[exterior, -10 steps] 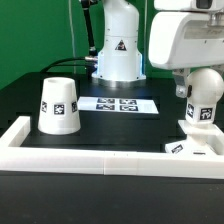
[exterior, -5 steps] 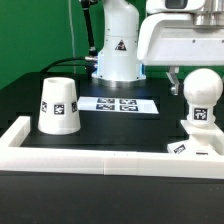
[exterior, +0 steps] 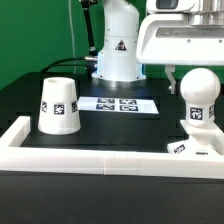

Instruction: Assemble lamp

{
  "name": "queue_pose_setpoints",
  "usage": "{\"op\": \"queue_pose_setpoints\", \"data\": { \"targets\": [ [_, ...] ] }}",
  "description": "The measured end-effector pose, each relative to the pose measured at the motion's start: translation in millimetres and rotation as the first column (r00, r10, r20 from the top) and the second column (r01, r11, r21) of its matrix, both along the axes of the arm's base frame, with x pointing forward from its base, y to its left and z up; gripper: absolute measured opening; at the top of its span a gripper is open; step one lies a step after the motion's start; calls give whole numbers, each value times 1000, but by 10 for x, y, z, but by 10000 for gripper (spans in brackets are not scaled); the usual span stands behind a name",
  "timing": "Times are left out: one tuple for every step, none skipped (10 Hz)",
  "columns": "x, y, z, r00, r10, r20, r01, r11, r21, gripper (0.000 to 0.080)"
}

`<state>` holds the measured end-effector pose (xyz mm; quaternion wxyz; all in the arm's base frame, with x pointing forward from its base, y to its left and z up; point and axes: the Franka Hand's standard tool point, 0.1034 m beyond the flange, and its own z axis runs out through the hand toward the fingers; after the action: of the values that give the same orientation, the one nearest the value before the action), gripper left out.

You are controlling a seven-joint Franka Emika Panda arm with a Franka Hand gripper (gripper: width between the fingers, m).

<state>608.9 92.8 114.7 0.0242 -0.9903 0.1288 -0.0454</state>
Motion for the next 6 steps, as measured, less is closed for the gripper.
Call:
{"op": "queue_pose_setpoints", "data": {
  "targets": [
    [-20, 24, -9, 993, -114, -17, 114, 993, 19, 577],
    [-38, 49, -10, 985, -169, -44, 170, 985, 17, 577],
    [-45, 67, -10, 954, -291, -78, 294, 956, 25, 577],
    [-41, 78, -13, 914, -391, -111, 397, 917, 33, 577],
    [-28, 86, -18, 887, -445, -125, 452, 892, 30, 577],
    [-27, 112, -23, 830, -537, -148, 547, 837, 31, 577]
  ]
}}
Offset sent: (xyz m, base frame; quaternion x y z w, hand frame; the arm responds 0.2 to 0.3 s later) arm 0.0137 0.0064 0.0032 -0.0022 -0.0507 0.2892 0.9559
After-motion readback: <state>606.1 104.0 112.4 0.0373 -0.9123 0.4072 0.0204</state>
